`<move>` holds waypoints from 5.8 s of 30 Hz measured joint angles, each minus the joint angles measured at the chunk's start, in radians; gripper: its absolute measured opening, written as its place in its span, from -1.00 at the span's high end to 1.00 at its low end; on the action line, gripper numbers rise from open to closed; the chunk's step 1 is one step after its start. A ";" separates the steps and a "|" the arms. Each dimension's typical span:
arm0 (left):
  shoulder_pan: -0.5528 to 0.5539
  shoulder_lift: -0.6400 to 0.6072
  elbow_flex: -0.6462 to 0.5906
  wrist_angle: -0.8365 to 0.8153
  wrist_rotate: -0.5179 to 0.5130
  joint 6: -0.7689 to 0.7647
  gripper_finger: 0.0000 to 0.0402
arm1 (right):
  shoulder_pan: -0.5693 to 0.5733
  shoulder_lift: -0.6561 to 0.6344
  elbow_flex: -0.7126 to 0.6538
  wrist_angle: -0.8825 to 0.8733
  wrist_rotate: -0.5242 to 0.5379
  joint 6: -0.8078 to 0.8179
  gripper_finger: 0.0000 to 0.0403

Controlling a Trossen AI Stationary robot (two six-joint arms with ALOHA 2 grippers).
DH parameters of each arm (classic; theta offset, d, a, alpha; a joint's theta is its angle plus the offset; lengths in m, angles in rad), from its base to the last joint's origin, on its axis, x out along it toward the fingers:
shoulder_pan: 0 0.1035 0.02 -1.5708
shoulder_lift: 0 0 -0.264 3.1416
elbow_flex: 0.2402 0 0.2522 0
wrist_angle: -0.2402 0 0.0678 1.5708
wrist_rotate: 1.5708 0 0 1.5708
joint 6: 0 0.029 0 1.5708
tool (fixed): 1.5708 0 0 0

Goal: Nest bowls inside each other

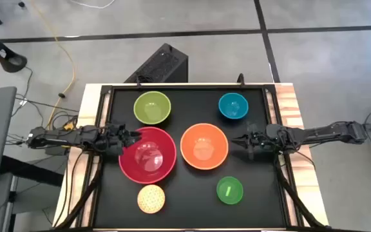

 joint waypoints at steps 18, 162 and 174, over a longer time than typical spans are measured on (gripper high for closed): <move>0.000 0.000 0.000 0.000 0.000 0.000 0.34 | 0.000 0.000 0.000 0.000 0.000 0.000 0.80; 0.609 0.497 0.696 -0.707 0.088 0.474 0.30 | -0.095 1.418 1.835 -1.060 0.125 0.310 0.94; 0.609 0.497 0.696 -0.704 0.040 0.447 0.30 | -0.060 1.884 2.324 -1.106 -0.037 0.219 0.94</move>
